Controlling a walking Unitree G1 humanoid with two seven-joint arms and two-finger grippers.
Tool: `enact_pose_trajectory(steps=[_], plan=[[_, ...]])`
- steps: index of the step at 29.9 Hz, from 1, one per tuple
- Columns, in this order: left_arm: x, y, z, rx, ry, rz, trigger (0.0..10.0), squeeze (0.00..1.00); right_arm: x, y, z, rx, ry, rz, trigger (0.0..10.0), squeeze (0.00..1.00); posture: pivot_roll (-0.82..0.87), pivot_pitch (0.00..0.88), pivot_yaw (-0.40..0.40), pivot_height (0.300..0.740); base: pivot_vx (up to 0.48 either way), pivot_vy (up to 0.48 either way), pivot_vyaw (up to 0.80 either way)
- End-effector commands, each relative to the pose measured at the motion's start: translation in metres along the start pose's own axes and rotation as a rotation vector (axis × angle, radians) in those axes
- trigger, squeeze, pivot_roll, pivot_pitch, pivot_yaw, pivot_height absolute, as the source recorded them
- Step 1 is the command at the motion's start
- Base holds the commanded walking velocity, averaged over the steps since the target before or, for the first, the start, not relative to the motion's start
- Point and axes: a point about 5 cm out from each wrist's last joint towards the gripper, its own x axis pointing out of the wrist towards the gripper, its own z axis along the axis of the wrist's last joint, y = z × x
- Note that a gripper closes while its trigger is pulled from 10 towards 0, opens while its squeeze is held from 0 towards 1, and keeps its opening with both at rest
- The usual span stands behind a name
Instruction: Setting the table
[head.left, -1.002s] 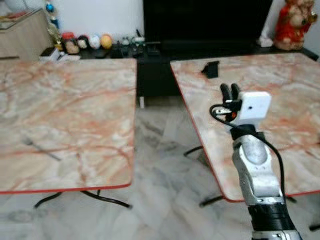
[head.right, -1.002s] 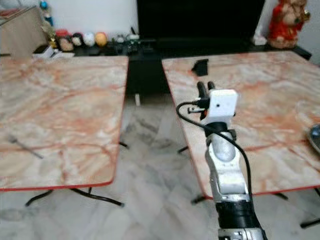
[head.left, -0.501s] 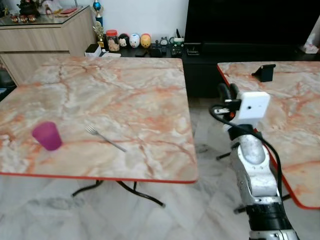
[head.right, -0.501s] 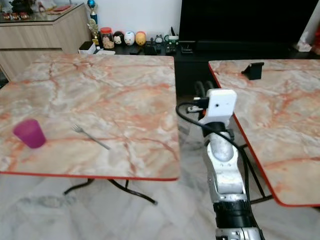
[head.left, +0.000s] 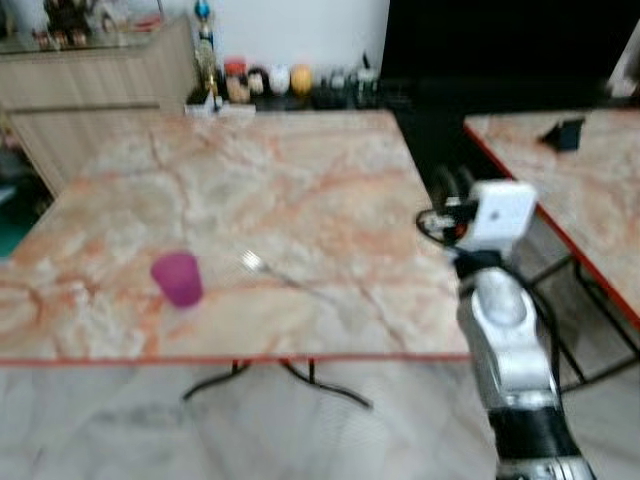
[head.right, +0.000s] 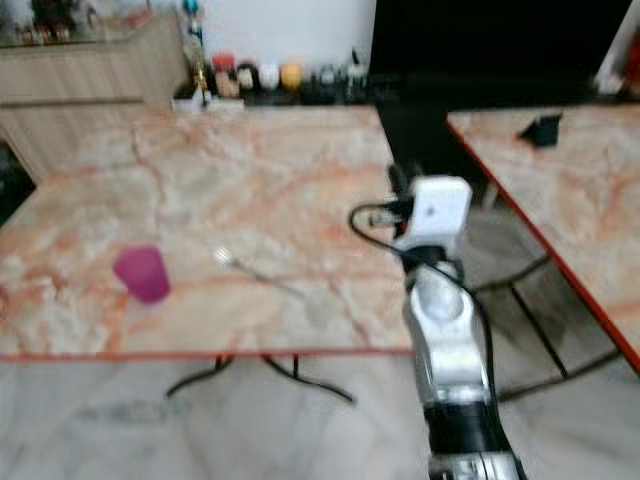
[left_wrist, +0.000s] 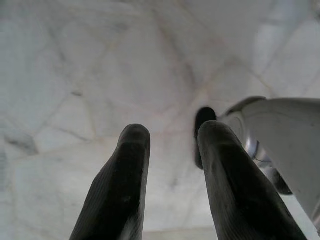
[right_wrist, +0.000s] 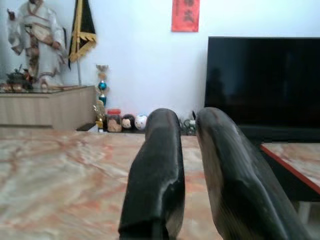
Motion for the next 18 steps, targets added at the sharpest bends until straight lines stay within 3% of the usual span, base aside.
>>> enact_pose_trajectory(steps=[1, 18], plan=[[-0.0016, -0.0005, -0.0051, -0.008, 0.017, 0.003, 10.0, 0.0, 0.0001, -0.0079, 0.0025, -0.009, -0.008, -0.023, 10.0, 0.0, -0.07, 0.0, 0.037, 0.74, 0.0, 0.0, 0.0], [-0.0015, -0.0005, -0.0043, -0.013, 0.011, -0.004, 10.0, 0.0, -0.0002, -0.0087, 0.0011, 0.009, -0.004, -0.031, 10.0, 0.0, -0.07, 0.0, 0.039, 0.74, 0.0, 0.0, 0.0]])
